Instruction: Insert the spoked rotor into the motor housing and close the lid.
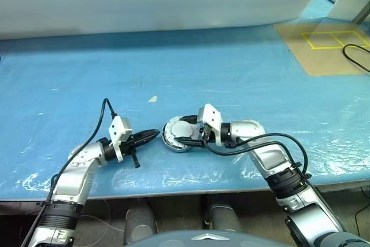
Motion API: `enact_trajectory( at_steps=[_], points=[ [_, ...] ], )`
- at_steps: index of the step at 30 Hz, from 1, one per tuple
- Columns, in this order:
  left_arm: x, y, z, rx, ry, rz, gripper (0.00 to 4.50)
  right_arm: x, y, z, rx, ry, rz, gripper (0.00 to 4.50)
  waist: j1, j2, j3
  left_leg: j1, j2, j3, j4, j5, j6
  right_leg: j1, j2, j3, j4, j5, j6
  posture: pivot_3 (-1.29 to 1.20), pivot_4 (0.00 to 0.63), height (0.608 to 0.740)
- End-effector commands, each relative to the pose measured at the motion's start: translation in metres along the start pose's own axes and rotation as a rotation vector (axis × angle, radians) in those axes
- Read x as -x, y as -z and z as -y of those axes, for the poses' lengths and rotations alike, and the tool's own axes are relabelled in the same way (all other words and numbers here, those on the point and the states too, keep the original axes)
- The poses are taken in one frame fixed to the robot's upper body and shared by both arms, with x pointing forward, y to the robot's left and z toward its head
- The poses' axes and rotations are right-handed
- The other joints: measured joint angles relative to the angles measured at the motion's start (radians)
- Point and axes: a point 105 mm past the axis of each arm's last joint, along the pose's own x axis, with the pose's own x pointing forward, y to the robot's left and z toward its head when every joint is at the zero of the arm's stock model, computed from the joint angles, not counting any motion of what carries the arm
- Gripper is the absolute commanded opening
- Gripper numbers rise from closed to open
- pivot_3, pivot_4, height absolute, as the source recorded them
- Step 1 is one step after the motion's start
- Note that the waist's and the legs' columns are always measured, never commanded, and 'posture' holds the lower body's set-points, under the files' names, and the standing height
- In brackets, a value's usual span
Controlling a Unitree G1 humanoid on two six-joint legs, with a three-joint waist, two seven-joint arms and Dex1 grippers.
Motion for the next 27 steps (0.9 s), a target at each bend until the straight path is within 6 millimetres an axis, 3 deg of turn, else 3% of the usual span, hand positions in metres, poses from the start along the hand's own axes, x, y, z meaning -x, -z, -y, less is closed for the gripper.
enact_trajectory(
  at_steps=[1,5,12,16,27],
  points=[
    [0.008,-0.008,-0.005,-0.022,-0.033,0.029,0.00,-0.002,0.004,0.003,-0.010,0.032,-0.057,2.97,0.000,0.000,0.000,0.000,0.000,0.000,0.000,0.000,0.000,0.000,0.000,0.000,0.000,0.000,0.000,0.00,0.150,0.740],
    [0.010,-0.006,-0.006,-0.019,-0.042,0.024,0.00,-0.002,0.005,0.004,-0.023,0.034,-0.083,2.97,0.000,0.000,0.000,0.001,0.000,0.000,0.000,0.000,0.000,0.001,0.000,0.000,0.001,0.000,0.000,0.00,0.150,0.740],
    [0.011,-0.004,-0.007,-0.013,-0.046,0.018,0.00,0.000,-0.012,-0.010,-0.071,-0.075,-0.050,2.97,0.002,0.000,0.000,0.001,0.000,0.000,0.000,0.000,0.000,0.001,0.000,0.000,0.001,0.000,0.000,0.00,0.150,0.740],
    [0.010,-0.003,-0.007,-0.010,-0.043,0.016,0.00,0.001,-0.008,-0.017,-0.147,-0.121,-0.077,2.97,0.002,0.000,0.000,0.001,0.000,0.000,0.000,0.000,0.000,0.001,0.000,0.000,-0.001,0.000,0.000,0.00,0.150,0.740],
    [0.009,-0.002,-0.008,-0.011,-0.049,0.015,0.00,-0.008,0.009,-0.002,-0.037,0.023,-0.152,2.97,0.001,0.000,0.000,0.001,0.000,0.000,0.000,0.000,0.000,0.002,0.000,0.000,0.002,0.000,0.000,0.00,0.150,0.740]
  ],
)
